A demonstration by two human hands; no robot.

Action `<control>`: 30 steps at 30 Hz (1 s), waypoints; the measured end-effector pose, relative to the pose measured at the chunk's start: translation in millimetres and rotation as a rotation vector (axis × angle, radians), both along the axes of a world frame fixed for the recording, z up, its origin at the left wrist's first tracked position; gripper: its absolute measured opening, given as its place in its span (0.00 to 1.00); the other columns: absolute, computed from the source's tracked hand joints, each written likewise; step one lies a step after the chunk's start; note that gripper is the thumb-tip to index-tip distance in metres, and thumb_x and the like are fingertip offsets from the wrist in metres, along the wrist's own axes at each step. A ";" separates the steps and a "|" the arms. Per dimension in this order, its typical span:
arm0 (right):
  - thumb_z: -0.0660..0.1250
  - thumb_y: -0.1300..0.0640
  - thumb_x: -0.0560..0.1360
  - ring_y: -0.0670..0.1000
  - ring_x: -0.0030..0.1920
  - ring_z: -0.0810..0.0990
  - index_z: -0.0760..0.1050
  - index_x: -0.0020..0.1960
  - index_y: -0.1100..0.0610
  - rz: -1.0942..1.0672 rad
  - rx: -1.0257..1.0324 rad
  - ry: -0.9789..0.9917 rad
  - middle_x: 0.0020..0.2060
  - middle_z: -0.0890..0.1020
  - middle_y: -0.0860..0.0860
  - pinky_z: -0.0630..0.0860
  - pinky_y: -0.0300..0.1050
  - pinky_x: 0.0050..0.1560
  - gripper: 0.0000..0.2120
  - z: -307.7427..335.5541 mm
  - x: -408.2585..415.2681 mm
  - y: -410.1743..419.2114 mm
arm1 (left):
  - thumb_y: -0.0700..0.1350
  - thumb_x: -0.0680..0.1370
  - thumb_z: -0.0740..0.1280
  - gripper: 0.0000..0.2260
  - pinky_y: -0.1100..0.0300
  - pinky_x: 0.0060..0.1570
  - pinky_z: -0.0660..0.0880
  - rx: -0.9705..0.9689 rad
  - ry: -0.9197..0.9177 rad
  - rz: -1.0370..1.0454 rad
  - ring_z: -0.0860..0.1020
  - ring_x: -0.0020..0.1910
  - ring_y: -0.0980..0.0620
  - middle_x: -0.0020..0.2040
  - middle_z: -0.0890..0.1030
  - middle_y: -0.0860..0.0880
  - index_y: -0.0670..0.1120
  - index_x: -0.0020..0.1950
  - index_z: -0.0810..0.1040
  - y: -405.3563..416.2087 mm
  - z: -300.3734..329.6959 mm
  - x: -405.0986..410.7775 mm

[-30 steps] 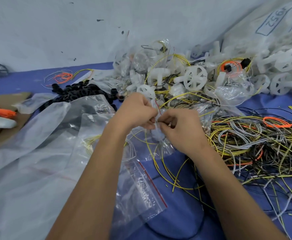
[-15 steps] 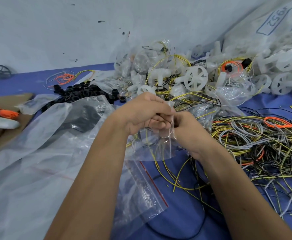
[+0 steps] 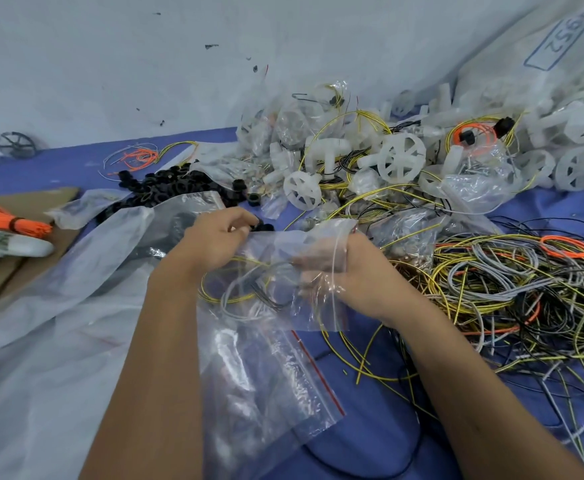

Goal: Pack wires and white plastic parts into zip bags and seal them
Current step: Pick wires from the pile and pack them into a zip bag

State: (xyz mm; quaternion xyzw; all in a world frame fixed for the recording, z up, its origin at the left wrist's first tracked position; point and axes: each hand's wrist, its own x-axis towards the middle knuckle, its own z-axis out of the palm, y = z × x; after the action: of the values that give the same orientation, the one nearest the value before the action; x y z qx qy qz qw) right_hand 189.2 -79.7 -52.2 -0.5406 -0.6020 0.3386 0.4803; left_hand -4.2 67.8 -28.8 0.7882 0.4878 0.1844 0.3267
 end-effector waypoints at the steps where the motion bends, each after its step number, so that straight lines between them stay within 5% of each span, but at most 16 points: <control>1: 0.76 0.61 0.70 0.50 0.54 0.86 0.86 0.54 0.52 0.010 0.014 -0.019 0.50 0.87 0.48 0.82 0.58 0.55 0.13 -0.6 -0.3 0.3 | 0.40 0.85 0.63 0.11 0.54 0.57 0.75 0.004 0.013 0.007 0.79 0.60 0.44 0.62 0.81 0.44 0.47 0.64 0.81 0.5 0.6 -0.3; 6: 0.70 0.69 0.76 0.47 0.58 0.84 0.86 0.55 0.48 0.098 0.059 -0.021 0.53 0.87 0.46 0.81 0.52 0.59 0.17 2.1 -3.3 -1.2 | 0.45 0.82 0.66 0.06 0.46 0.64 0.75 0.100 0.280 0.094 0.79 0.55 0.44 0.49 0.82 0.51 0.55 0.49 0.80 0.9 8.9 -4.1; 10: 0.63 0.75 0.77 0.35 0.63 0.78 0.82 0.61 0.55 0.279 0.160 -0.166 0.59 0.82 0.34 0.71 0.28 0.61 0.22 8.8 -11.6 -7.4 | 0.39 0.77 0.67 0.07 0.55 0.42 0.73 0.082 0.377 0.247 0.75 0.40 0.44 0.40 0.78 0.44 0.44 0.39 0.76 3.9 11.3 -6.1; 16: 0.72 0.64 0.76 0.56 0.48 0.85 0.85 0.51 0.61 -0.064 0.198 -0.471 0.46 0.87 0.54 0.80 0.55 0.52 0.06 5.1 -7.4 -4.7 | 0.39 0.75 0.71 0.04 0.55 0.37 0.71 0.237 0.243 0.405 0.80 0.43 0.40 0.40 0.80 0.40 0.42 0.40 0.78 2.0 9.7 -14.2; 20: 0.70 0.70 0.76 0.40 0.47 0.81 0.85 0.52 0.64 0.083 0.163 -0.489 0.48 0.85 0.49 0.75 0.33 0.54 0.08 6.0 -15.0 -0.3 | 0.35 0.75 0.73 0.10 0.52 0.53 0.80 0.235 0.139 0.287 0.82 0.50 0.46 0.43 0.82 0.51 0.51 0.45 0.83 -2.2 8.1 -0.3; 24: 0.68 0.69 0.79 0.43 0.45 0.83 0.81 0.59 0.68 0.164 0.074 -0.682 0.42 0.85 0.48 0.78 0.42 0.58 0.10 -13.2 -18.9 8.1 | 0.30 0.73 0.66 0.17 0.53 0.54 0.79 0.310 0.309 0.265 0.80 0.56 0.42 0.53 0.84 0.44 0.50 0.49 0.86 -6.4 -1.7 12.4; 27: 0.66 0.74 0.72 0.43 0.52 0.83 0.85 0.50 0.64 0.035 0.268 -0.474 0.46 0.85 0.46 0.78 0.41 0.57 0.13 10.5 -20.2 1.6 | 0.30 0.73 0.66 0.17 0.52 0.52 0.78 0.270 0.327 0.277 0.78 0.48 0.43 0.54 0.84 0.44 0.48 0.54 0.86 -4.3 -2.4 16.5; 30: 0.68 0.67 0.74 0.56 0.41 0.85 0.87 0.44 0.58 -0.291 0.207 -0.456 0.38 0.87 0.52 0.81 0.50 0.43 0.10 11.4 -2.9 -7.2 | 0.33 0.74 0.71 0.13 0.55 0.46 0.76 0.238 0.267 0.258 0.78 0.43 0.41 0.48 0.82 0.48 0.52 0.46 0.82 -1.0 -1.5 15.5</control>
State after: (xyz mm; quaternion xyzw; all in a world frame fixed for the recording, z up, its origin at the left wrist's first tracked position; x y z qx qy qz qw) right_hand 186.4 -86.9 -40.8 -0.6316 -0.6418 0.0726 0.4288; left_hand 11.3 66.8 -30.3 0.7698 0.5982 0.1750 0.1377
